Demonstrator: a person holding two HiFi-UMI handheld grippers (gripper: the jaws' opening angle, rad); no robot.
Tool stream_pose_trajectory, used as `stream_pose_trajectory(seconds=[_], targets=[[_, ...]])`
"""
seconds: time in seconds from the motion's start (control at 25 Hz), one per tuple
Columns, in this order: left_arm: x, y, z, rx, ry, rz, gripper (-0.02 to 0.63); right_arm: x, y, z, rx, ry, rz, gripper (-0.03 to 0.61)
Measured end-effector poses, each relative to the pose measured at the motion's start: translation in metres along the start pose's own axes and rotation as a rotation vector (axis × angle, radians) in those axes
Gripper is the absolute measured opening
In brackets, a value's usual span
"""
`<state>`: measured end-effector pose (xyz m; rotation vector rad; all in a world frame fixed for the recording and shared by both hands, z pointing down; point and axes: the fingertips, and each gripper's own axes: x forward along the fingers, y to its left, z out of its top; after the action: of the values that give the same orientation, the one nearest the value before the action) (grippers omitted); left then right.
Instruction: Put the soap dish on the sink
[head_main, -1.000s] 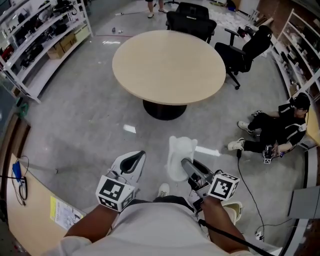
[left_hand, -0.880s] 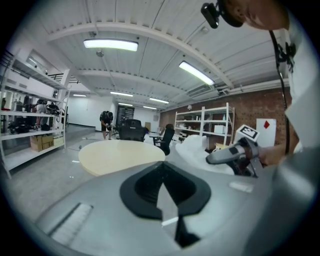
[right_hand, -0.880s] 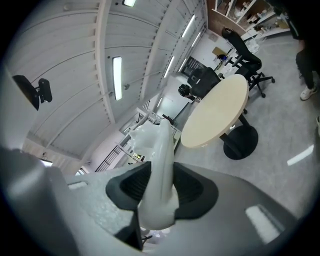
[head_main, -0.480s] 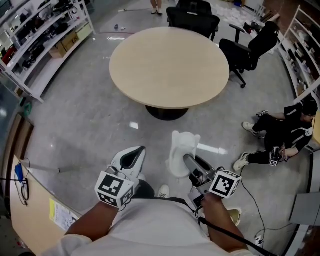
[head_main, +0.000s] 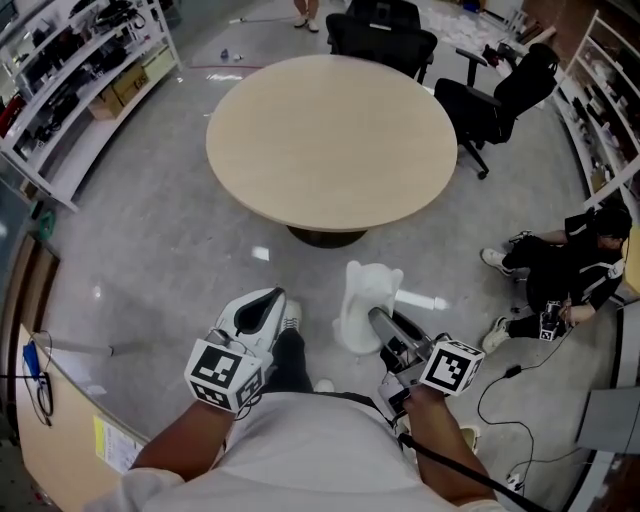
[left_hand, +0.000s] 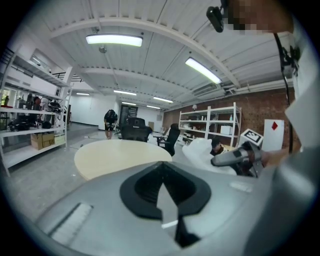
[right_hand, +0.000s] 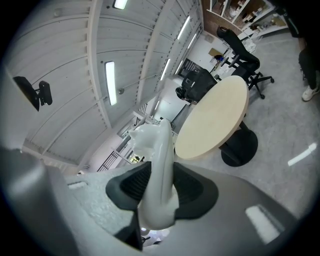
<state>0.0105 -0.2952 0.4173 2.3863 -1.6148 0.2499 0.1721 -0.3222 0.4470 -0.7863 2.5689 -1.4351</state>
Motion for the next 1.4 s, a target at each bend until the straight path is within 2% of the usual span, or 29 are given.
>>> stream_pose_trajectory(seconds=[0.32, 0.52, 0.92, 1.2, 1.4], targets=[[0.041, 0.039, 0.016, -0.002, 0.011, -0.005, 0.008, 0.041, -0.015, 0.036, 0.01, -0.001, -0.024, 0.141], [0.056, 0.059, 0.013, -0.018, 0.044, -0.023, 0.008, 0.065, -0.018, 0.053, 0.004, 0.0, -0.042, 0.141], [0.123, 0.131, 0.034, 0.0, 0.071, -0.116, 0.008, 0.151, -0.036, 0.092, 0.035, 0.008, -0.107, 0.141], [0.161, 0.175, 0.043, 0.018, 0.078, -0.173, 0.008, 0.216, -0.065, 0.114, 0.086, 0.028, -0.138, 0.141], [0.182, 0.189, 0.034, -0.007, 0.106, -0.182, 0.008, 0.244, -0.112, 0.113, 0.111, 0.082, -0.215, 0.141]])
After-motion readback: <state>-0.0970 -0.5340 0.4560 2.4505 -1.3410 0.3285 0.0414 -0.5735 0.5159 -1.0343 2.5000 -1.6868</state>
